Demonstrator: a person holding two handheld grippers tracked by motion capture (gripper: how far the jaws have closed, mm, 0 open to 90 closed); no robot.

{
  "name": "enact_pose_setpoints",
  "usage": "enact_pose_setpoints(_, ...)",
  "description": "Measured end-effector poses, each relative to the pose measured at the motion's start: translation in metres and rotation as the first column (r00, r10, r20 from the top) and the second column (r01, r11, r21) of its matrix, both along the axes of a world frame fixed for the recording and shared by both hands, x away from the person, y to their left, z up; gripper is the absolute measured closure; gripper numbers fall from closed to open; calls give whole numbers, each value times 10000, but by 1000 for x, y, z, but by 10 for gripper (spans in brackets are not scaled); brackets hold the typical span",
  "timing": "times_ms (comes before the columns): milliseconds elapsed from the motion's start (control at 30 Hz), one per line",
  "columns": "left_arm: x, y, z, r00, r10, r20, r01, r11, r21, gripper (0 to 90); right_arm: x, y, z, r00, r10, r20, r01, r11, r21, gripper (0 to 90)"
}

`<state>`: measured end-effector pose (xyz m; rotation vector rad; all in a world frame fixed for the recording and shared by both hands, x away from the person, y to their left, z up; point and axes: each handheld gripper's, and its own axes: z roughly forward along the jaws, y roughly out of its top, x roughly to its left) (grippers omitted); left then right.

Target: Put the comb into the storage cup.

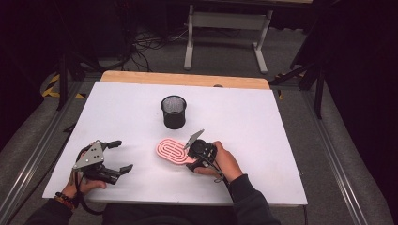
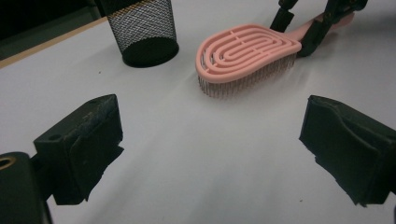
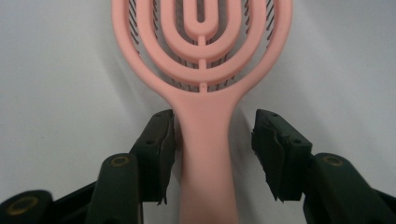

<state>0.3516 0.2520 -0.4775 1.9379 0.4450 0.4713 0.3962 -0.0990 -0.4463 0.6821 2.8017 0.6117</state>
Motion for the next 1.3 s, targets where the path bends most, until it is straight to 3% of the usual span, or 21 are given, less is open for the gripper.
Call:
enact_pose_setpoints(267, -1, 3, 0, 10000, 30, -47, -30, 10000, -25, 69, 2, 0, 0, 9994, 217, -274, -209, 9994, 281, 670)
enact_pose_setpoints(600, -4, 4, 0, 10000, 44, 68, -46, 9998, 203, 74, -3, 0, -1, 9992, 380, 136, -385, 9987, 339, 688)
enact_pose_setpoints(767, -3, 5, 1, 10000, 65, -20, -65, 10000, 58, 79, -3, -1, -2, 9986, 374, 386, -394, 9979, 514, 690)
enact_pose_setpoints(1000, -3, 5, 0, 10000, 67, 23, -67, 9998, 191, 85, -4, -7, -2, 9908, 137, 1345, -272, 9948, 984, 690)
enact_pose_setpoints(1300, -6, 8, 1, 9997, 241, 28, -241, 9996, 175, 86, -10, -11, 5, 9770, -149, 2125, -230, 9844, 1747, 691)
